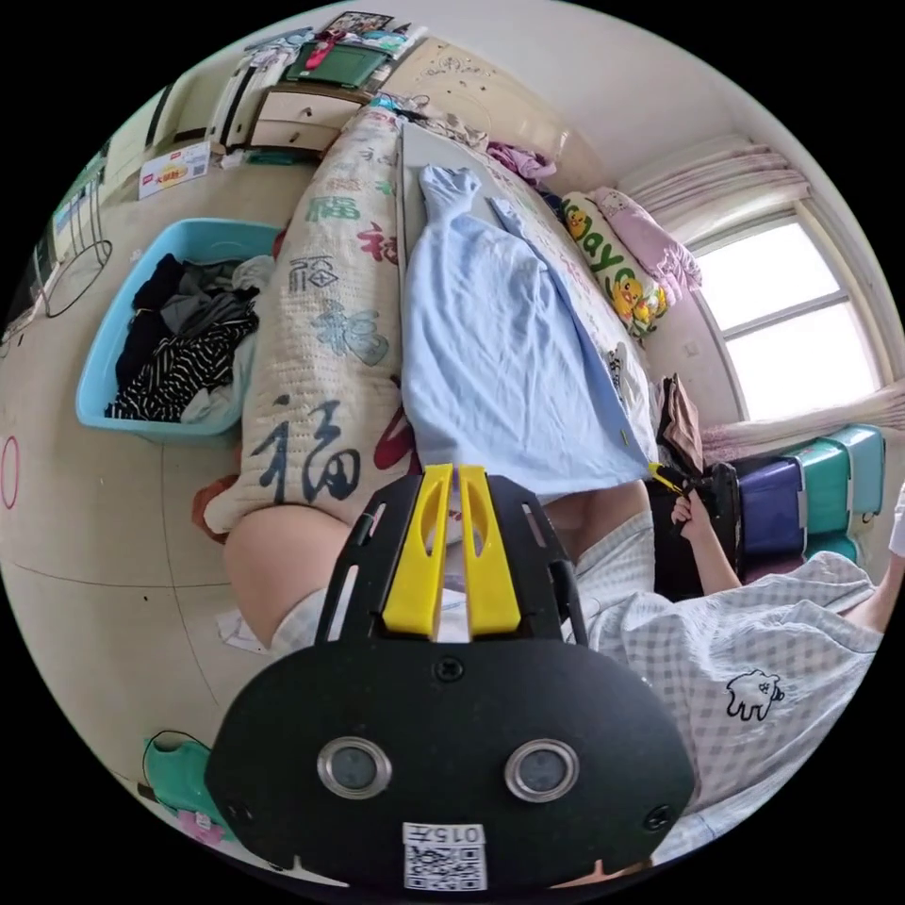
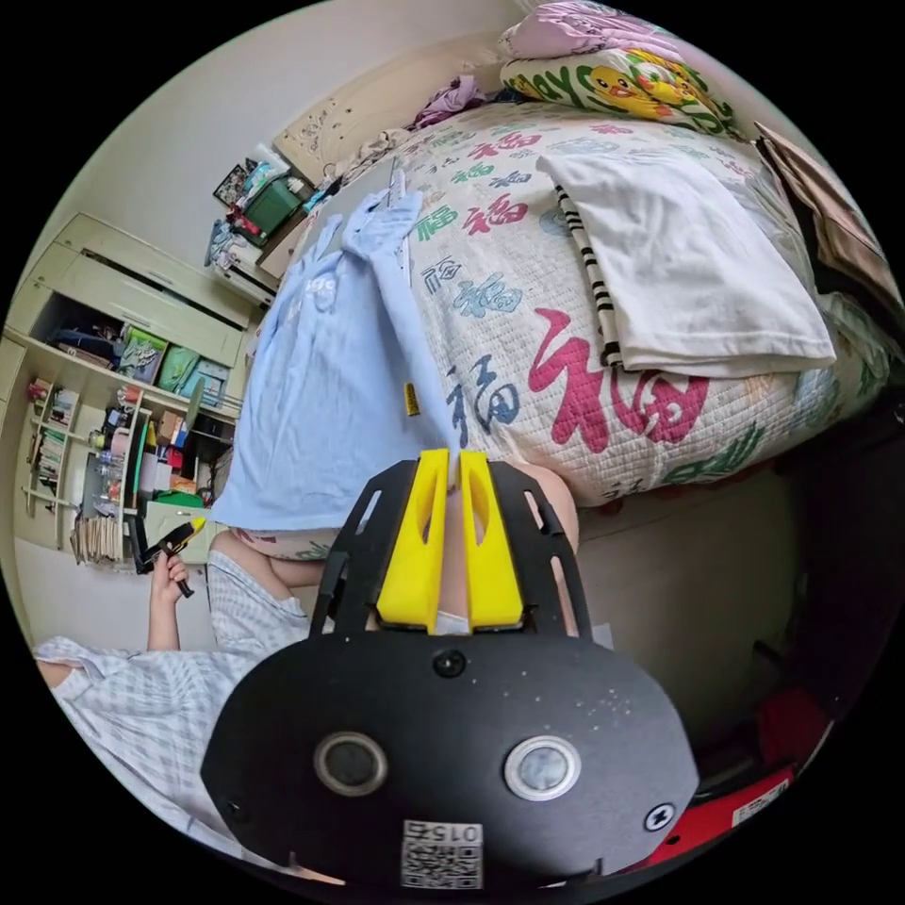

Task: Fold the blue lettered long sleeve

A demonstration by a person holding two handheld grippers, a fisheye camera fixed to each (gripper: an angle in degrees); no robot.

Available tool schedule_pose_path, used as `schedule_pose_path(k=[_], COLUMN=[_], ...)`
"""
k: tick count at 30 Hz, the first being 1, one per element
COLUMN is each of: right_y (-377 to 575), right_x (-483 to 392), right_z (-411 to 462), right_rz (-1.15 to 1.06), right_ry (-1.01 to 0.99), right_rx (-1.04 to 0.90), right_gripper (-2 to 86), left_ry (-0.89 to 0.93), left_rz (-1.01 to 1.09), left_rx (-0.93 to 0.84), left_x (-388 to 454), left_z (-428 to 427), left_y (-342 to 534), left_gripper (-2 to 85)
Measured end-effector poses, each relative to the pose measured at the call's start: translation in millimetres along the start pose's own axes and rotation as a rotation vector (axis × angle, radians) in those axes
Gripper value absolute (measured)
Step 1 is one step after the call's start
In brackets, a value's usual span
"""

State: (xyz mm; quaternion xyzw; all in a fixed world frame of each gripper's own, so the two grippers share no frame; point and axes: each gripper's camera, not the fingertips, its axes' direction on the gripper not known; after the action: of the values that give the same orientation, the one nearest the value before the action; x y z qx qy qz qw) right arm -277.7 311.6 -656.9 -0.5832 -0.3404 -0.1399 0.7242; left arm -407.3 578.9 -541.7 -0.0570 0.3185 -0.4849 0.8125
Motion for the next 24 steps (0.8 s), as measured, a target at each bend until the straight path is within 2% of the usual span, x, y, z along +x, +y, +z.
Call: schedule_pose_path(k=[3,6,10,14,18,24], right_y=[-56,-161,-345,-484,-560,-635], right_x=[-10,-54,-150,-215,-232,-217], right_z=[-46,-57,-7,76,119,110], right_rz=[-0.025,-0.159,-0.307,-0.315,-0.139,-0.049], right_ry=[0.095,0.049,-0.116,-0.201,-0.426,-0.264], right_rx=[0.118,0.172,0.195,0.083,-0.032,-0.124], right_gripper=[2.9,5.5,9.4,10.3,9.9,10.4], left_ry=[-0.110,-0.176,-0.171,-0.093,-0.119,-0.134], left_rz=[-0.023,0.061,0.236,0.160,0.118,-0.061], left_rx=[0.115,0.183,0.168,0.144,0.084,0.006], left_x=[-13,1,46,52,60,28], left_z=[-24,-18,64,173,236,278], left_y=[-32,-118,-298,-454,-508,-565], left_gripper=[3.2,7.2,10.1,9.4,9.5,11.2])
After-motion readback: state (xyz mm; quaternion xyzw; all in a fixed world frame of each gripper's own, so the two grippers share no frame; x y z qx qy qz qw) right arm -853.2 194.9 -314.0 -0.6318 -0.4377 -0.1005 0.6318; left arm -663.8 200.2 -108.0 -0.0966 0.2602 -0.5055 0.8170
